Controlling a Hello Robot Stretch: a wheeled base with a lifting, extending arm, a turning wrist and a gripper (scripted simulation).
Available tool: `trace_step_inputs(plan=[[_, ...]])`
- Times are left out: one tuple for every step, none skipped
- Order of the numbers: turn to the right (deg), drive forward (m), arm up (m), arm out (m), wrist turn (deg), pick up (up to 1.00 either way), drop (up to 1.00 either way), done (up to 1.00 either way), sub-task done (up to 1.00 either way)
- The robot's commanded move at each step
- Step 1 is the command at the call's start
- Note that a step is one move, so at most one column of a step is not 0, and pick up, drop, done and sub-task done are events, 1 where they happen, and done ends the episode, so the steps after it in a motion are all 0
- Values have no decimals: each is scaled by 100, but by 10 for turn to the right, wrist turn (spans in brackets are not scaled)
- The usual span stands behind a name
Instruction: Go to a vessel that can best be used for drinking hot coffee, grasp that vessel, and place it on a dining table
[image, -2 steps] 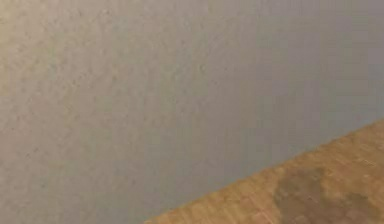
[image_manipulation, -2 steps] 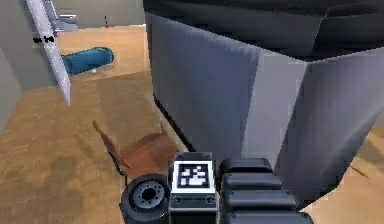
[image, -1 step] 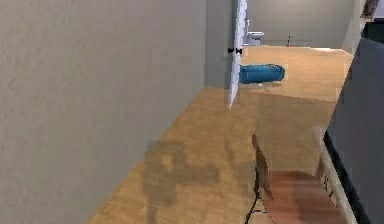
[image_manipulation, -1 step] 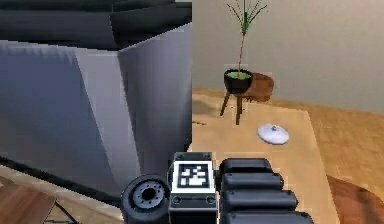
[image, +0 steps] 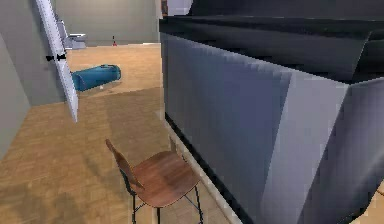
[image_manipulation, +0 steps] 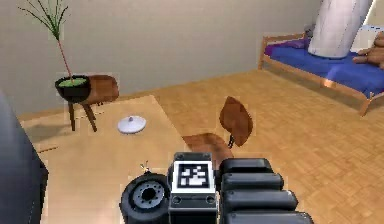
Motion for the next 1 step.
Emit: trace_step_inputs(plan=[[30, 0, 0, 0, 0, 0, 0, 0, 0]])
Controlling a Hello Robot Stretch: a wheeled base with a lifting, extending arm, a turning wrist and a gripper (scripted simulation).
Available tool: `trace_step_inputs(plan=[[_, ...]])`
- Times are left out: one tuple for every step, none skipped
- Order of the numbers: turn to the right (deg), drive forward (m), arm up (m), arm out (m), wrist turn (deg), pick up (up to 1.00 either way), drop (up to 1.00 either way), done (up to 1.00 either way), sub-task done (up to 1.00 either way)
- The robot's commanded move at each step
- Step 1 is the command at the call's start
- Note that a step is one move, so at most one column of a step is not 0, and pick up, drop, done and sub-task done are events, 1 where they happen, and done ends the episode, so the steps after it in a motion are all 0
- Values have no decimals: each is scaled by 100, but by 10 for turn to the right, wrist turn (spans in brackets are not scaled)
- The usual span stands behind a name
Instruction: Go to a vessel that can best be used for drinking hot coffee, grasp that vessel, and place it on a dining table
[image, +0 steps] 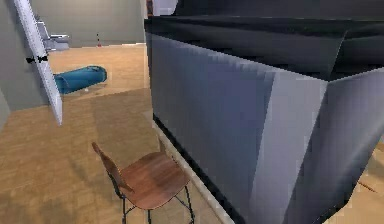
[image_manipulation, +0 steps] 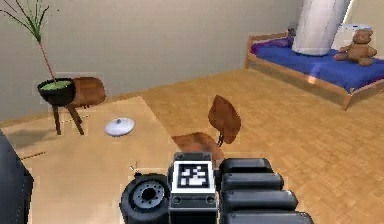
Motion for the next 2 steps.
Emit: trace_step_inputs(plan=[[-450, 0, 0, 0, 0, 0, 0, 0, 0], [-360, 0, 0, 0, 0, 0, 0, 0, 0]])
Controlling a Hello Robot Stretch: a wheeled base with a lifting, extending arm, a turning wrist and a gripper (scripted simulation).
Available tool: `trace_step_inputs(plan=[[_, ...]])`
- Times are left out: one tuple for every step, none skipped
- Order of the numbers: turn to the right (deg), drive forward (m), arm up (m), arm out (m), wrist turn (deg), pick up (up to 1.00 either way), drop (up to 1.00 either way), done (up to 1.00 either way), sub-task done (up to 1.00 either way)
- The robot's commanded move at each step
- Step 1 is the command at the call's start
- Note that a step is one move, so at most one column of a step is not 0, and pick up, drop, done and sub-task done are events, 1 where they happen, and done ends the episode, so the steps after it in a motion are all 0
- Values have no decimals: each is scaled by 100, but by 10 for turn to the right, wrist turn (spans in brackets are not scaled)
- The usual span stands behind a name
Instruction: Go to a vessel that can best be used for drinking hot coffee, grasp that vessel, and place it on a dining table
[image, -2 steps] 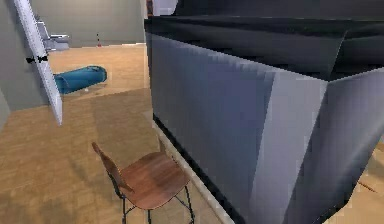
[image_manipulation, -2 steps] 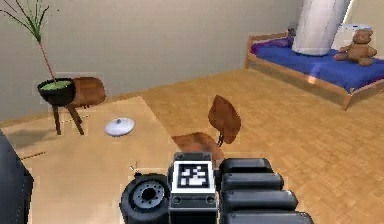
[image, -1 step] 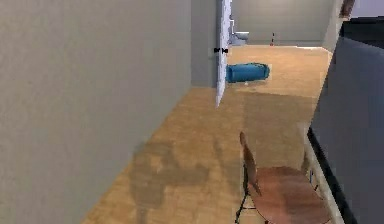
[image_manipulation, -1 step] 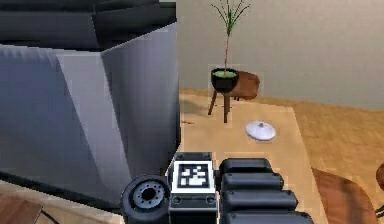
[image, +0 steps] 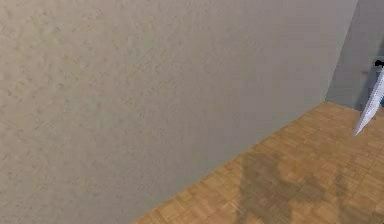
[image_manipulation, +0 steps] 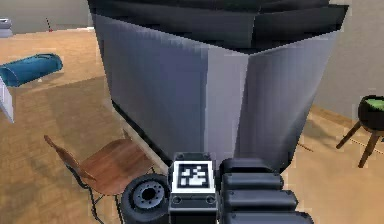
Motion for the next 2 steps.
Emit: trace_step_inputs(plan=[[-30, 0, 0, 0, 0, 0, 0, 0, 0], [450, 0, 0, 0, 0, 0, 0, 0, 0]])
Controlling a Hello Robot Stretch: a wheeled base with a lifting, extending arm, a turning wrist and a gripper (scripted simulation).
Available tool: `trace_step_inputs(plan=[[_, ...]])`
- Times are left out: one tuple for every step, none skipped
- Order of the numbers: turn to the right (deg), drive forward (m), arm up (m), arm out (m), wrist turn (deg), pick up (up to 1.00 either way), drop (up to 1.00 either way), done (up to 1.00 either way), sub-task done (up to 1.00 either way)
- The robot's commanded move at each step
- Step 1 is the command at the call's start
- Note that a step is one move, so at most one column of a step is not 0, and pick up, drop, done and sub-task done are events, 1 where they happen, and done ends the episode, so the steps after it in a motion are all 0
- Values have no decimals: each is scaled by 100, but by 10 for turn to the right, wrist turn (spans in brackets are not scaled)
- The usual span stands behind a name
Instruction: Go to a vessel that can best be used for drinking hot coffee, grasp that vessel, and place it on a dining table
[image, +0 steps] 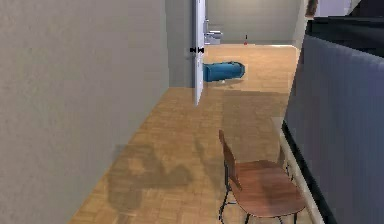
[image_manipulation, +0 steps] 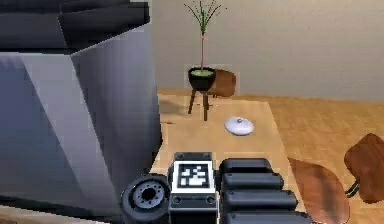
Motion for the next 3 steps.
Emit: trace_step_inputs(plan=[[240, 0, 0, 0, 0, 0, 0, 0, 0], [-450, 0, 0, 0, 0, 0, 0, 0, 0], [-150, 0, 0, 0, 0, 0, 0, 0, 0]])
